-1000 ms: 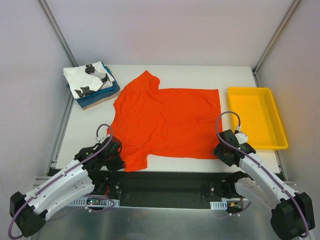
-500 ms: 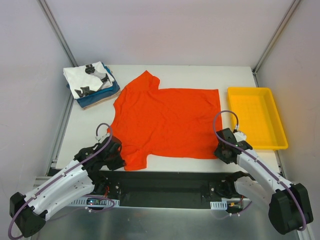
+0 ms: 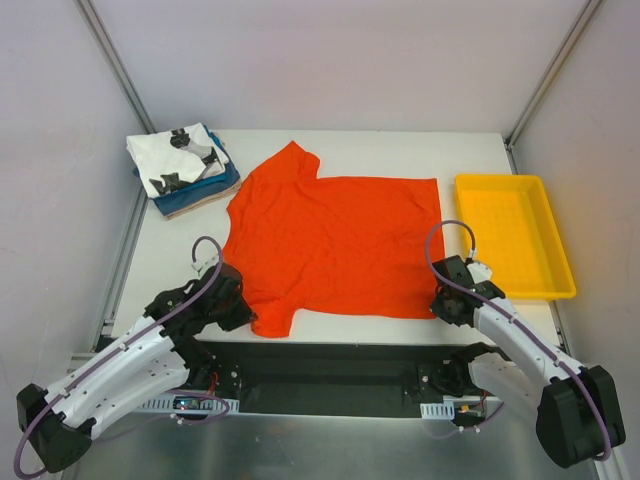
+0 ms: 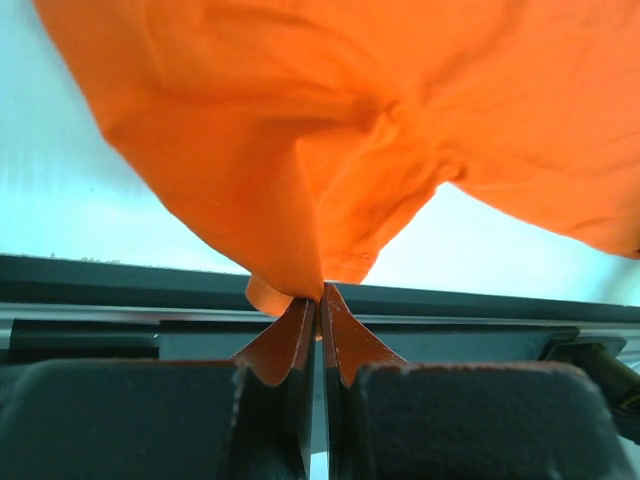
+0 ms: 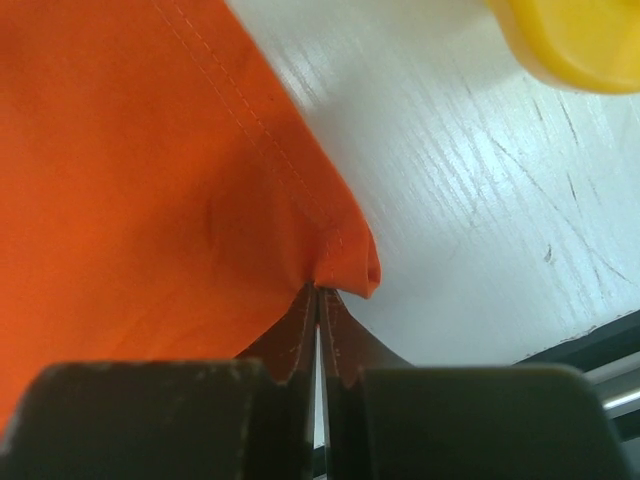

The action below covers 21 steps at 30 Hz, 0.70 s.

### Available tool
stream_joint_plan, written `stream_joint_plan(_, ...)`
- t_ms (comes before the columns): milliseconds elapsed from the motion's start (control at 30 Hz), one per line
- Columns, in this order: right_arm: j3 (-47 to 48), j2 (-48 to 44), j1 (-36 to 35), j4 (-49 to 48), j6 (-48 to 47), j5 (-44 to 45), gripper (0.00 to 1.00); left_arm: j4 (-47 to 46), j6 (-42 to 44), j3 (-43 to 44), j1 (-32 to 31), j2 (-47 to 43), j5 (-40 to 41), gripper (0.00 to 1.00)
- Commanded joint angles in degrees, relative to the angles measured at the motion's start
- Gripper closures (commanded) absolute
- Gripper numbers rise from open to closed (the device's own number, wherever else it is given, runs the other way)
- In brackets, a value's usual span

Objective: Fold and stack the t-shirts
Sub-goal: Fold the tshirt

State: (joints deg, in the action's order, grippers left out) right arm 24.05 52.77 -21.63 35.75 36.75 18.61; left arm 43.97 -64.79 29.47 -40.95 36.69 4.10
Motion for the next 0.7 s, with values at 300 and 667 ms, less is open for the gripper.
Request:
stream_joint_plan(300,8.0,0.0,0.1,1.4,-5.5,0.7,0.99,-8.6,5.6,9.4,-0.3,7.3,4.9,1.00)
stream_joint_plan(667,15.9,5.2,1.7,1.9,-9.9,4.2,0.99,-14.4,11.4,15.6,7.3,17.1,3.7,1.00)
